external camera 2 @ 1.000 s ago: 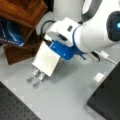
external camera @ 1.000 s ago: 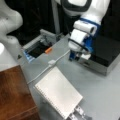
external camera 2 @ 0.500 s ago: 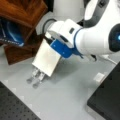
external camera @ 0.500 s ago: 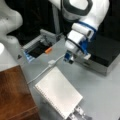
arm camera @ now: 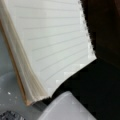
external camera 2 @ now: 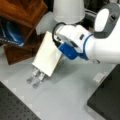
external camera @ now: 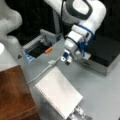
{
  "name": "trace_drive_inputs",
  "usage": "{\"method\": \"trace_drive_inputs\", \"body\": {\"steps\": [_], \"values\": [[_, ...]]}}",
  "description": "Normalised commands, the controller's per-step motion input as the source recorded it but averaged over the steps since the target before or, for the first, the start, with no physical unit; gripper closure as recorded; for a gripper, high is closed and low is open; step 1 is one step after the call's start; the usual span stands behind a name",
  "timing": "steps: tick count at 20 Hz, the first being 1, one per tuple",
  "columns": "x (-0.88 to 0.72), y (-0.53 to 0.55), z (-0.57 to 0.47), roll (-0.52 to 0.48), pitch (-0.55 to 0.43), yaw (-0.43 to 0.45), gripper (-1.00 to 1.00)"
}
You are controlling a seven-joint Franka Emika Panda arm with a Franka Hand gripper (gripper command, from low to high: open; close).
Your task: Turn off the lamps. Pick up the book. Place the book on the shelf position.
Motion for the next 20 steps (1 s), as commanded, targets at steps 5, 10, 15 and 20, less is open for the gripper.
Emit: {"method": "trace_drive_inputs", "body": {"steps": [5,10,15,20], "values": [[0.22,0.12,-0.25,-0.488,0.017,0.058,-1.0],[0.27,0.1,-0.26,-0.436,-0.004,0.015,-1.0],[0.26,0.11,-0.18,-0.468,-0.01,-0.053,-1.0],[0.28,0.12,-0.12,-0.47,-0.001,-0.124,-1.0]]}}
